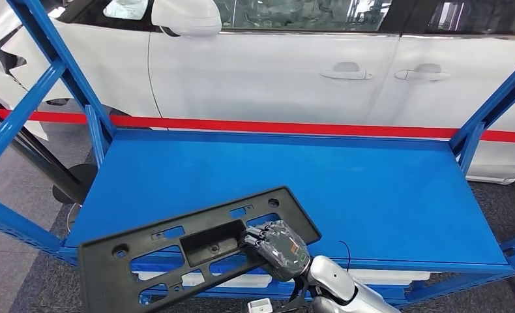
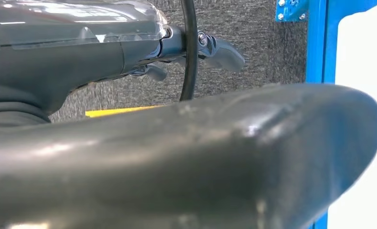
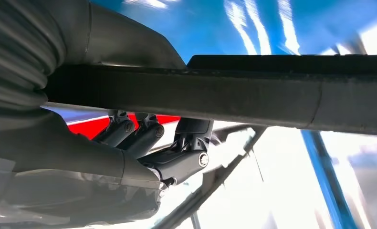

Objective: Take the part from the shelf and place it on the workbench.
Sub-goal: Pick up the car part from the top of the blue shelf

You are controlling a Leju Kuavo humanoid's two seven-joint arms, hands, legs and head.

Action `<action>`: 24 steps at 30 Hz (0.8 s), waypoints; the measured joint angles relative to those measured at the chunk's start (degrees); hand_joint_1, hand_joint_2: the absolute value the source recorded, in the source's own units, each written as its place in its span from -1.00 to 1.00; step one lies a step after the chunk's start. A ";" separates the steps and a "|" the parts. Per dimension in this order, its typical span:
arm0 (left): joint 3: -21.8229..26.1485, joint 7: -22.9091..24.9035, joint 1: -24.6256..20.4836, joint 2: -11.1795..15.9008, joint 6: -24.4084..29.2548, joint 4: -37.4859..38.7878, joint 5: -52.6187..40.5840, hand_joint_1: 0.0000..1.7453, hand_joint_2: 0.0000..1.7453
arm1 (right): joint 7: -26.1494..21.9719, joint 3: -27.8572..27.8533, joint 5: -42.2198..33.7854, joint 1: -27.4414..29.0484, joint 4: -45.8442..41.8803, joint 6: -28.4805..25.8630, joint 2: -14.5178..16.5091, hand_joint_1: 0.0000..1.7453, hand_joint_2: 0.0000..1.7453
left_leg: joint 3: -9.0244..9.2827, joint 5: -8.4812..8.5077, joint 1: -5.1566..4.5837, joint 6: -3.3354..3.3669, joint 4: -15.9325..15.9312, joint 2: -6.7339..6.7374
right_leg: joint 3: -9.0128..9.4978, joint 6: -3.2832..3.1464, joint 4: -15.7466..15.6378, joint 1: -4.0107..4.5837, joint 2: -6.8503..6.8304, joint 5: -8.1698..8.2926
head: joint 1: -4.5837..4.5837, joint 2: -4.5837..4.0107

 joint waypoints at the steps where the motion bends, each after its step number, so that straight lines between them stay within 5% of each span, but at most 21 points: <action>1: 0.37 -0.10 0.04 -0.18 0.07 -0.01 -0.11 -1.00 -1.00 | -0.74 -0.43 -1.40 0.93 -2.34 -0.29 -0.11 1.00 1.00 | -0.15 -0.13 -0.14 -0.21 0.20 0.03 | 1.27 -0.30 -3.35 0.16 -0.29 1.25 | 0.00 0.00; 3: 1.13 -0.31 0.15 -0.43 0.26 -0.04 -0.26 -1.00 -1.00 | -2.11 -1.44 -3.38 2.80 -6.58 -0.95 -0.15 1.00 1.00 | -0.64 -0.21 -0.33 -0.77 0.45 0.24 | 2.06 -0.61 -6.36 0.53 -0.64 1.81 | -0.01 0.00; 7: 2.35 -0.67 0.33 -0.70 0.82 -0.10 -0.67 -1.00 -1.00 | -3.85 -3.88 -5.30 5.62 -13.09 -2.39 -1.17 1.00 1.00 | -1.61 -1.74 -0.28 -2.07 2.35 0.79 | 1.89 -1.19 -7.06 0.23 -0.02 2.16 | -0.02 0.00; 10: 2.74 -0.86 0.18 -0.91 0.87 -0.12 -0.90 -1.00 -1.00 | -4.22 -4.93 -5.79 6.93 -16.23 -2.78 -3.27 1.00 1.00 | -5.99 -7.03 -0.12 -2.81 12.22 0.83 | 1.94 -1.61 -7.19 0.19 0.00 2.24 | -0.03 0.00; 12: 3.11 -0.90 0.22 -0.96 0.87 -0.12 -0.98 -1.00 -1.00 | -4.37 -5.36 -5.86 7.88 -17.69 -2.78 -5.06 1.00 1.00 | -8.35 -8.26 -0.07 -3.02 17.01 0.83 | 1.95 -1.66 -7.12 0.27 0.03 2.17 | -0.02 0.00; 14: 3.47 -0.98 0.23 -0.98 0.88 -0.14 -1.09 -1.00 -1.00 | -4.64 -5.63 -5.94 8.53 -18.87 -2.79 -7.03 1.00 1.00 | -6.92 -5.23 -0.06 -2.95 13.61 0.82 | 2.09 -1.52 -7.01 0.24 0.14 2.03 | -0.02 0.00; 17: 3.71 -1.17 0.01 -1.04 0.92 -0.24 -1.28 -1.00 -1.00 | -5.03 -5.99 -6.26 9.06 -20.50 -2.80 -9.81 1.00 1.00 | -2.14 -0.56 -0.18 -2.27 2.86 0.46 | 2.15 -0.85 -6.63 0.40 0.33 1.65 | -0.01 0.00; 21: 4.04 -2.01 -0.06 -1.27 1.46 -0.28 -1.98 -1.00 -1.00 | -6.12 -6.77 -7.99 9.98 -21.97 -2.76 -11.24 1.00 1.00 | -1.48 -0.27 -0.29 -0.66 0.92 0.31 | 1.90 0.20 -6.38 0.46 0.46 1.46 | -0.01 0.00; 24: 4.73 -2.67 -0.29 -1.48 1.63 -0.40 -2.06 -1.00 -1.00 | -6.94 -7.68 -11.40 10.93 -23.20 -2.58 -11.15 1.00 1.00 | -1.31 0.13 -0.12 0.41 0.35 0.40 | -0.80 0.69 -0.35 0.14 0.52 -2.28 | -0.01 0.00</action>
